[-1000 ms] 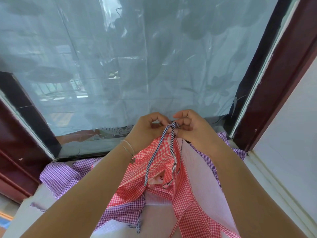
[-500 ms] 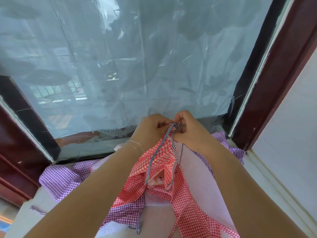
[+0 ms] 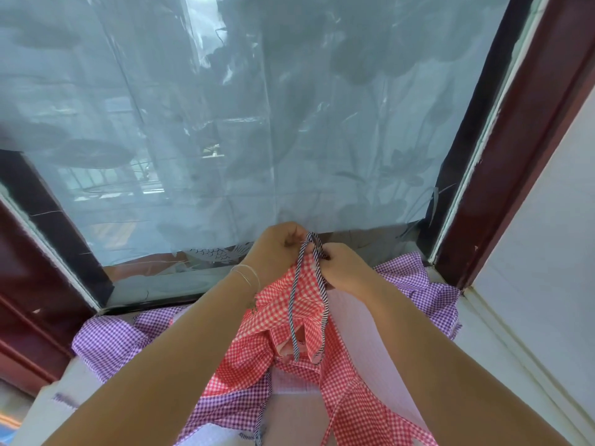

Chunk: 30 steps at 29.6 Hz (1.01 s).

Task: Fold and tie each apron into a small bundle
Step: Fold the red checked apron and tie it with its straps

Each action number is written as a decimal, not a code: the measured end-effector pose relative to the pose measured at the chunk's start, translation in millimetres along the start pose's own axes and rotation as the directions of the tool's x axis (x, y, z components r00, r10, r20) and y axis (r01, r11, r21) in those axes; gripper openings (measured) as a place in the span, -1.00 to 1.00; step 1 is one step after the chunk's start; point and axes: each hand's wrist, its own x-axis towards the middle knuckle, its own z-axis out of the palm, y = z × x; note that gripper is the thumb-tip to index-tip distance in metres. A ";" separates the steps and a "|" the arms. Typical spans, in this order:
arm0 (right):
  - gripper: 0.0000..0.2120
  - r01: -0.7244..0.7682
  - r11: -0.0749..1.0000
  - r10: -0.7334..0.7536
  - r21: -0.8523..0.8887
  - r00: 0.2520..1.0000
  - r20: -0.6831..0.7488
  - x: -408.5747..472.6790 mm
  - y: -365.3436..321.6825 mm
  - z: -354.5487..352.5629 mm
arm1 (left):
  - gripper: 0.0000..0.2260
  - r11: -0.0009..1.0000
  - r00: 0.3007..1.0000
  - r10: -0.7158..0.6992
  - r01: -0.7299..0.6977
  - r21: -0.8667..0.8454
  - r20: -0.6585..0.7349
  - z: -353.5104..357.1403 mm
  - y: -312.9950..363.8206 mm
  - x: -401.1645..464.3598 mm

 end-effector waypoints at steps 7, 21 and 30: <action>-0.80 0.112 0.991 -0.122 -0.077 0.983 -0.139 6.9 4.5 6.4 | -0.90 0.950 0.993 -0.113 0.099 -0.297 -0.031 -4.1 -5.1 -0.7; -0.66 -0.433 0.871 0.454 -0.233 0.890 0.040 11.3 70.4 24.3 | -0.78 0.932 0.883 -0.202 0.042 -0.359 -0.423 -26.1 -31.8 11.2; -0.82 -0.325 0.863 0.324 0.386 0.943 0.070 51.8 -17.4 -61.8 | -0.85 0.983 0.624 -0.177 0.077 -0.165 -0.761 -83.0 -55.0 10.1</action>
